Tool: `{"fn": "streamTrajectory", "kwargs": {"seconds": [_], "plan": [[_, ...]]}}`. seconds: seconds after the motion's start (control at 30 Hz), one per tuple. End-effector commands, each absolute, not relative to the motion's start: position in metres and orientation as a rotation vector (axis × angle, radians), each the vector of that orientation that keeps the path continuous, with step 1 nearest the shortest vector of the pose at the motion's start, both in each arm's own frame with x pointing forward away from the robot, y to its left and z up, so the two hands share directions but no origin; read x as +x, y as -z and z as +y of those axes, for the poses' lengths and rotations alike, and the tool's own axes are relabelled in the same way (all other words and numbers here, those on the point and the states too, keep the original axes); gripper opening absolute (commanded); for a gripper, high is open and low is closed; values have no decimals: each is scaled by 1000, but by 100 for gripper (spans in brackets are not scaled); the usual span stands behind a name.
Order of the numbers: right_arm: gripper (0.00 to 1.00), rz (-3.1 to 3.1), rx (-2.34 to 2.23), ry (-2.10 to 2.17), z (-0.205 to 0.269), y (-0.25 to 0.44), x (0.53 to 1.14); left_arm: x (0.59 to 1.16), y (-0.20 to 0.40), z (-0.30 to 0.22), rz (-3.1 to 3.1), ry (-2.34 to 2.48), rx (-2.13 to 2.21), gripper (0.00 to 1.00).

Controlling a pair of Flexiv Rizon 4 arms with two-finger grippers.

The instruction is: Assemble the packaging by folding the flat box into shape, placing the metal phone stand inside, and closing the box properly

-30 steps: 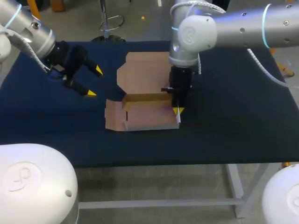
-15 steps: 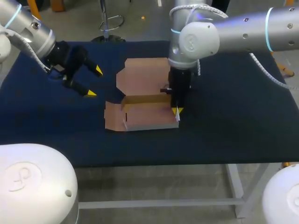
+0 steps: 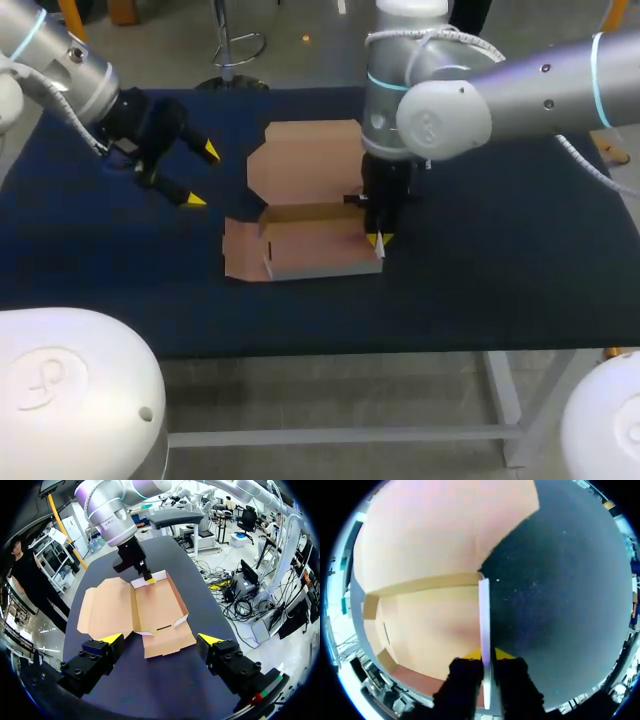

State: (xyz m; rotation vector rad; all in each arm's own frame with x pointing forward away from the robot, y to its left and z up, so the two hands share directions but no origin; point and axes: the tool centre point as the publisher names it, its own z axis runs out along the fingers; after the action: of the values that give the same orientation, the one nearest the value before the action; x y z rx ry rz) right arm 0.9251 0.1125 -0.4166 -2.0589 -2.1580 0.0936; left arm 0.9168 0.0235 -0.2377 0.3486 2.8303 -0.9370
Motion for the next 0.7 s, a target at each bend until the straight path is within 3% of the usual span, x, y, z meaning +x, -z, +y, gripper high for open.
{"fn": "streamTrajectory", "kwargs": {"seconds": [0.03, 0.37, 0.47, 0.7], "plan": [[15, -2210, -2129, 36, 111, 418, 918, 917, 236, 24, 2836, 932, 349, 100], [11, -2243, -2212, 119, 112, 417, 918, 917, 236, 24, 2836, 932, 349, 100], [0, -2249, -2212, 115, 112, 419, 919, 917, 236, 24, 2836, 932, 349, 100], [0, -2265, -2208, 54, 113, 422, 919, 917, 236, 24, 2836, 932, 349, 100]]}}
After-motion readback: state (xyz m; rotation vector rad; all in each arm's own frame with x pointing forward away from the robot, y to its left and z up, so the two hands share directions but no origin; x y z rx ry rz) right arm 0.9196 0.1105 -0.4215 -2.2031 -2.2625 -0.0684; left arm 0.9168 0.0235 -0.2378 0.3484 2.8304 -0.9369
